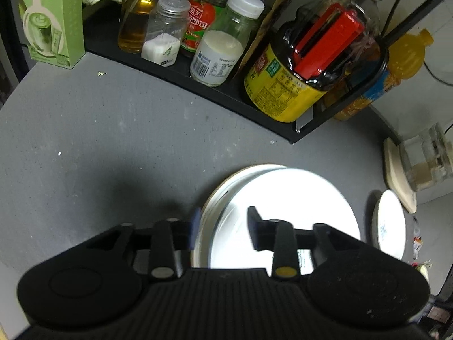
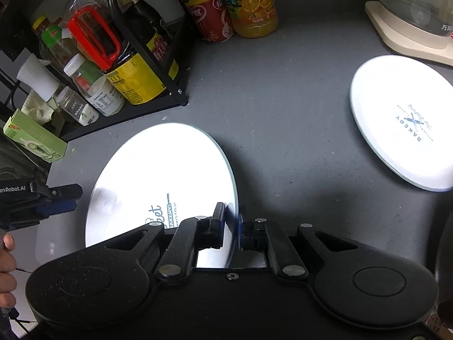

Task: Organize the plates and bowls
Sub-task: 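Carry the 'Sweet' plate and lower it onto the gold-rimmed white plate, then open both grippers to release the 'Sweet' plate on the stack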

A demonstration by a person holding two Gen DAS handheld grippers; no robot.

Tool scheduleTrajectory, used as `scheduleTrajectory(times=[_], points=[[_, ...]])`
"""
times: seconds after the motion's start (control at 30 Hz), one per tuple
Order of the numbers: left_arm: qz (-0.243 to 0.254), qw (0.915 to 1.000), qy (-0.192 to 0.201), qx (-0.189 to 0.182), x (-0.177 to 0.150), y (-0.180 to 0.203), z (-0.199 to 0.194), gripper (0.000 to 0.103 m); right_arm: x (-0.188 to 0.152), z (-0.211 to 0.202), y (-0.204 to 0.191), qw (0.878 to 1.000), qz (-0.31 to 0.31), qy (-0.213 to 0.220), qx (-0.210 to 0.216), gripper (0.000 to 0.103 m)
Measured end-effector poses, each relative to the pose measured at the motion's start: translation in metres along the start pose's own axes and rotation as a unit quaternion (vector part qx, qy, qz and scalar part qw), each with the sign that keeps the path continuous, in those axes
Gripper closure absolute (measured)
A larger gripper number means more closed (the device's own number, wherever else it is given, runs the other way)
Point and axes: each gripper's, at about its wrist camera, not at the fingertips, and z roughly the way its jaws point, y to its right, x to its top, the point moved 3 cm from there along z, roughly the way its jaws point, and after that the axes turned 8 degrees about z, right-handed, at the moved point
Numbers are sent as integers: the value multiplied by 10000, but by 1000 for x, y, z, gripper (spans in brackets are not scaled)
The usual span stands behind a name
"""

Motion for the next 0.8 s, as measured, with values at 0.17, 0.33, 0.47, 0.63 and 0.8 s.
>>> scheduleTrajectory(times=[0.17,0.33,0.47,0.63,0.8], points=[[-66,9995,-293,82,-9,-7,16,64,-2,6,-1,9999,-3,-118,-30,93],[-67,9988,-341,334,-16,-18,23,63,-3,12,-3,9998,-38,-217,-21,86],[-106,9988,-348,330,-17,-22,22,63,-3,11,-1,9997,1,-223,29,82],[-10,9989,-279,383,-11,-14,18,58,-2,-1,5,9998,154,-80,135,55],[207,9987,-97,453,-7,1,4,42,3,-20,8,9995,207,206,148,32]])
